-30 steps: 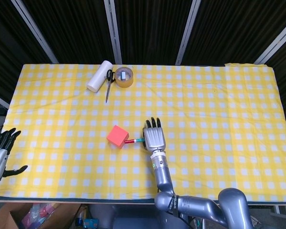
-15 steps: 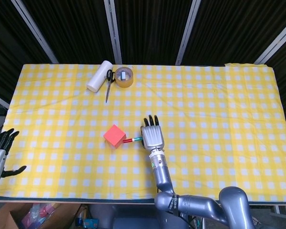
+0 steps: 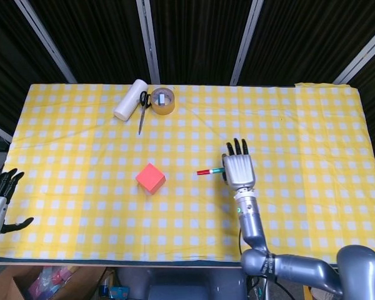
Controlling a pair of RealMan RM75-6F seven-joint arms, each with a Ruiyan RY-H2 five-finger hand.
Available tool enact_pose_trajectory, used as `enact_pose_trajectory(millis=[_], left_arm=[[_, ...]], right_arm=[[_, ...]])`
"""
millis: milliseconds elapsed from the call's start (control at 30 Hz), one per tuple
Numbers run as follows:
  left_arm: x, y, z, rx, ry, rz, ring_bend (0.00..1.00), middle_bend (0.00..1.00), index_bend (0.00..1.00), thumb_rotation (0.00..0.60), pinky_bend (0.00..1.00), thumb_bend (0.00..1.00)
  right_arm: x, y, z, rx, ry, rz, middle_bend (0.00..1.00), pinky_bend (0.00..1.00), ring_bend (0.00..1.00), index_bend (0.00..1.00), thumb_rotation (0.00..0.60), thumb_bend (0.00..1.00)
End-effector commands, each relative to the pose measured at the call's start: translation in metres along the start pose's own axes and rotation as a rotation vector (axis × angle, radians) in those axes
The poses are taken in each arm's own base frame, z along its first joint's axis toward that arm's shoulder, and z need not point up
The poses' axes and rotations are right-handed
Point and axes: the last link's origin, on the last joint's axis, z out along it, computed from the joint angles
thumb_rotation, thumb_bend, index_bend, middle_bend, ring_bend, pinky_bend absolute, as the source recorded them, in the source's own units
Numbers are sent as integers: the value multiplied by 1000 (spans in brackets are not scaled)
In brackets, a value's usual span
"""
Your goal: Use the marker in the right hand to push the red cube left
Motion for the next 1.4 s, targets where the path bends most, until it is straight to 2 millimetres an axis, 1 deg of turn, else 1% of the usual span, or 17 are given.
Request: enact_pose_trajectory(millis=[33, 67, 167, 233, 267, 400, 567, 633, 733, 800, 900, 967, 1033, 1200, 1300, 1367, 1400], left_arm=[[-1, 1, 0, -3, 3, 5, 0, 0, 0, 600, 0, 0], [-1, 1, 0, -3, 2, 9, 0, 0, 0, 600, 0, 0], [-2, 3, 0, -4, -1, 15, 0, 0, 0, 600, 0, 0], [-3, 5, 0, -8, -1, 23, 0, 0, 0, 600, 0, 0], [-4, 6, 0, -8, -1, 24, 0, 0, 0, 600, 0, 0], [-5, 10, 0, -18, -2, 18, 0, 0, 0, 600, 0, 0], [-6, 12, 0, -27, 0, 26, 0, 0, 0, 600, 0, 0], [-6, 13, 0, -30, 0, 28, 0, 0, 0, 600, 0, 0], [-6, 14, 1, -31, 1, 30, 0, 0, 0, 600, 0, 0], [-6, 14, 1, -31, 2, 30, 0, 0, 0, 600, 0, 0], [-7, 14, 1, -32, 3, 30, 0, 0, 0, 600, 0, 0], [-7, 15, 1, -35, 4, 33, 0, 0, 0, 600, 0, 0], [-7, 15, 0, -37, 4, 34, 0, 0, 0, 600, 0, 0], [-6, 15, 0, -41, 12, 37, 0, 0, 0, 600, 0, 0], [-5, 15, -1, -43, 25, 33, 0, 0, 0, 600, 0, 0], [-5, 14, -1, -41, 37, 32, 0, 0, 0, 600, 0, 0], [-5, 13, -1, -41, 42, 30, 0, 0, 0, 600, 0, 0]], right_arm=[[-5, 55, -14, -66, -27, -15, 181, 0, 22, 633, 600, 560], [-6, 67, -16, -90, -36, -18, 181, 0, 22, 633, 600, 560], [-10, 90, -19, -132, -50, -11, 181, 0, 22, 633, 600, 560], [-18, 111, -23, -183, -73, -1, 181, 0, 21, 633, 600, 559], [-21, 115, -23, -191, -79, 5, 181, 0, 22, 633, 600, 559], [-33, 126, -21, -226, -100, 46, 181, 0, 22, 633, 600, 560], [-41, 127, -22, -229, -108, 55, 181, 0, 22, 632, 600, 560], [-42, 126, -24, -226, -106, 54, 180, 0, 17, 603, 600, 559], [-43, 125, -25, -221, -112, 43, 165, 0, 1, 491, 600, 559], [-41, 124, -27, -216, -118, 42, 138, 0, 0, 415, 600, 559], [-37, 123, -30, -210, -115, 45, 112, 0, 0, 338, 600, 559], [-29, 122, -39, -210, -102, 63, 102, 0, 0, 307, 600, 559], [-24, 124, -45, -211, -98, 73, 95, 0, 0, 289, 600, 559], [-11, 129, -59, -196, -81, 107, 82, 0, 0, 287, 600, 557], [1, 138, -72, -174, -56, 99, 66, 0, 0, 258, 600, 535], [12, 152, -88, -155, -23, 69, 51, 0, 0, 201, 600, 507], [17, 159, -95, -145, -10, 60, 39, 0, 0, 153, 600, 487]])
